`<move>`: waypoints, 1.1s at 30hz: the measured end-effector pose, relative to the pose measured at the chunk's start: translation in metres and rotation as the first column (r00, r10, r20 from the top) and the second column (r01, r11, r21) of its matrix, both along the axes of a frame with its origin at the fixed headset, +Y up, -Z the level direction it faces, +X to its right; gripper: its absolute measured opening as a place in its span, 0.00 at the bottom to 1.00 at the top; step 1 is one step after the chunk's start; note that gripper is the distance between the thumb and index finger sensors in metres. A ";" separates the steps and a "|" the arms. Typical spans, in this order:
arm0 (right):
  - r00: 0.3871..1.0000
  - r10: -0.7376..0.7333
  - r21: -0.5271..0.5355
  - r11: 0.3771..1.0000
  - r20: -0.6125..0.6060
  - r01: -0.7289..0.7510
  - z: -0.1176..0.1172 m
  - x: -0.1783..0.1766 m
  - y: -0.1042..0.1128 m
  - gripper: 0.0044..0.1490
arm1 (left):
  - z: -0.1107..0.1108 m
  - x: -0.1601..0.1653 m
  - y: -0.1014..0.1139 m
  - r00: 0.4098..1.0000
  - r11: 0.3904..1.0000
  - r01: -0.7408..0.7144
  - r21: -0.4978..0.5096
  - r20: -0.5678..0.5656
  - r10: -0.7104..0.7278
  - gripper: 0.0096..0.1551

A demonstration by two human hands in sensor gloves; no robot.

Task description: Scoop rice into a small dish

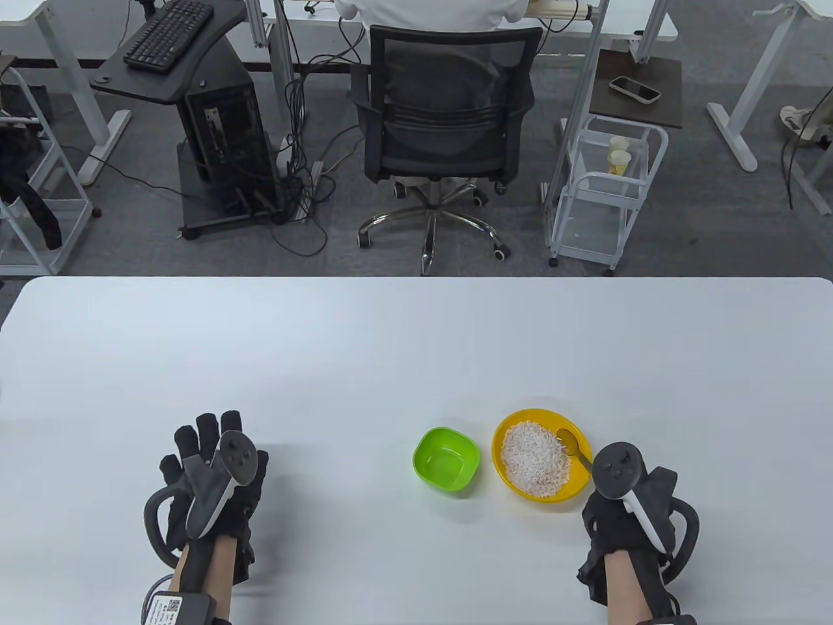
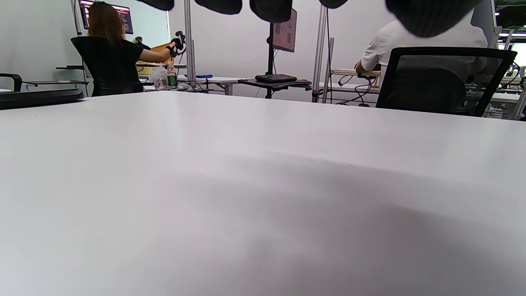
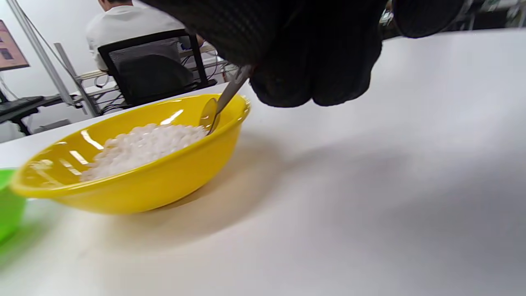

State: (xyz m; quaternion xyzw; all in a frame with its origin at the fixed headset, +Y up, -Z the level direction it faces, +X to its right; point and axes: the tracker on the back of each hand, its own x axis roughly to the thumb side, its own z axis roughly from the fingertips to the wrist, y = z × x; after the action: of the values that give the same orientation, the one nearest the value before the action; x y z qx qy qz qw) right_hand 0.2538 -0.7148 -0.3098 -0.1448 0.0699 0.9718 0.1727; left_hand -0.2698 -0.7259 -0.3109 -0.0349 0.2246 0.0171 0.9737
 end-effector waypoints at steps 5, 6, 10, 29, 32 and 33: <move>0.983 -0.179 -0.038 0.983 -0.034 0.178 -0.002 0.004 -0.006 0.31 | -0.001 -0.001 -0.001 1.000 1.000 0.009 -0.006 -0.001 -0.009 0.44; 0.981 -0.193 -0.044 0.980 -0.032 0.191 -0.003 0.005 -0.007 0.31 | -0.001 -0.001 -0.001 1.000 1.000 0.007 -0.002 0.000 -0.007 0.44; 0.962 -0.273 -0.049 0.961 -0.011 0.272 -0.004 0.011 -0.011 0.31 | -0.002 0.000 -0.004 1.000 1.000 0.011 -0.018 0.003 -0.011 0.44; 0.803 -0.595 0.046 0.803 0.029 0.594 0.005 0.053 -0.006 0.29 | 0.000 -0.002 -0.002 1.000 1.000 -0.001 -0.018 -0.002 0.001 0.43; 0.802 -0.596 0.032 0.802 -0.040 0.597 0.004 0.039 -0.001 0.30 | -0.001 -0.002 -0.003 1.000 1.000 -0.002 -0.017 -0.002 0.002 0.44; 0.803 -0.593 0.028 0.803 -0.063 0.596 0.004 0.031 0.001 0.30 | 0.000 -0.002 -0.003 1.000 1.000 0.002 -0.019 -0.002 -0.002 0.44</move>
State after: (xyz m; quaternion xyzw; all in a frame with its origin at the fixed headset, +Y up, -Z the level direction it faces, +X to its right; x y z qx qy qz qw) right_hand 0.2850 -0.7141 -0.3053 -0.0866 0.0935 0.8736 0.4697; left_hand -0.2717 -0.7285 -0.3114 -0.0440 0.2258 0.0141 0.9731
